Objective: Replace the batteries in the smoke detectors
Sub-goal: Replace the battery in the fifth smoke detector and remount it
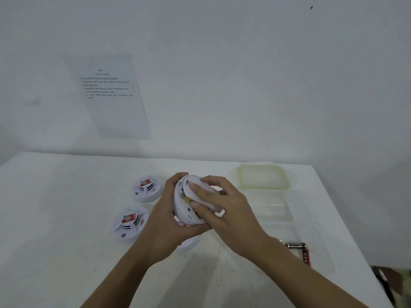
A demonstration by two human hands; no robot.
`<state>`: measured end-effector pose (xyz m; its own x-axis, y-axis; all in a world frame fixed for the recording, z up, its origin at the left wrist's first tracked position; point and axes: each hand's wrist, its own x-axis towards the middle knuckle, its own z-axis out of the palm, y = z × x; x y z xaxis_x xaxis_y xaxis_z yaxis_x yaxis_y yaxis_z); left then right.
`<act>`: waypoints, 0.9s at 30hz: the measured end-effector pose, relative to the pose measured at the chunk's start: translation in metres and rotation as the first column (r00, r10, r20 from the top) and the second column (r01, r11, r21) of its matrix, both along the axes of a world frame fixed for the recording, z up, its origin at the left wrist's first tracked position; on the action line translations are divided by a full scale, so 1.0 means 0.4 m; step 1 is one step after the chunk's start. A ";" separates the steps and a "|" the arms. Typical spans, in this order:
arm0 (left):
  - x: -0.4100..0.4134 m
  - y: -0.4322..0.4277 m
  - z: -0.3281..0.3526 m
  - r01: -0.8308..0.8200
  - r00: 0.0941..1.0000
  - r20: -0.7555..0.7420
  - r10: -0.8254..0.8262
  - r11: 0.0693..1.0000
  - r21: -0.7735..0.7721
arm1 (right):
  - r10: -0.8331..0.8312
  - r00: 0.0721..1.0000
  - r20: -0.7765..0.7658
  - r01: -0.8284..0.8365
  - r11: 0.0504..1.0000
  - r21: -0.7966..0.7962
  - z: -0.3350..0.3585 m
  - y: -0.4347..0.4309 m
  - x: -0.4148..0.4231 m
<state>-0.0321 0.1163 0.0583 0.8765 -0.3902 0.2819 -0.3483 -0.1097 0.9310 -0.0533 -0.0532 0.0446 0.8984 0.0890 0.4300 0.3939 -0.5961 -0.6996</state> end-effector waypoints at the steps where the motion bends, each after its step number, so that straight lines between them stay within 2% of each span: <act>1: -0.003 -0.005 0.009 -0.018 1.000 -0.007 0.018 1.000 -0.008 | 0.000 1.000 -0.018 0.000 1.000 -0.023 0.000 -0.001 0.001; 4: 0.000 -0.011 0.013 -0.055 0.998 -0.005 0.055 0.998 -0.007 | -0.035 0.999 0.010 0.036 0.994 -0.100 0.001 -0.004 0.005; 10: 0.010 -0.021 0.000 -0.036 0.997 0.063 0.033 0.998 0.044 | -0.082 0.996 0.030 0.078 0.991 0.110 0.018 -0.002 0.011; 13: 0.010 -0.022 0.006 -0.051 0.998 0.027 0.051 0.998 0.020 | -0.071 0.997 0.022 0.066 0.984 0.166 0.021 0.000 0.012; 17: 0.018 -0.019 0.006 -0.062 0.993 0.106 0.052 0.994 0.094 | -0.027 0.999 -0.021 0.031 0.974 0.225 0.036 -0.007 0.021; 21: 0.032 -0.016 0.003 -0.073 0.991 0.120 0.062 0.993 0.094 | -0.058 0.998 0.016 0.053 0.971 0.233 0.048 -0.008 0.031; 24: 0.037 -0.016 0.008 -0.061 0.991 0.124 0.051 0.995 0.078 | -0.101 0.994 0.028 0.096 0.982 0.163 0.048 0.005 0.035; 27: 0.040 -0.015 0.006 -0.093 0.986 0.147 0.079 0.991 0.094 | -0.073 0.996 -0.047 0.081 0.977 0.198 0.058 0.006 0.040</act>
<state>-0.0162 0.1103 0.0607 0.8615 -0.3478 0.3698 -0.4619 -0.2346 0.8554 -0.0374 -0.0507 0.0679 0.9156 -0.0656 0.3968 0.3224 -0.4703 -0.8215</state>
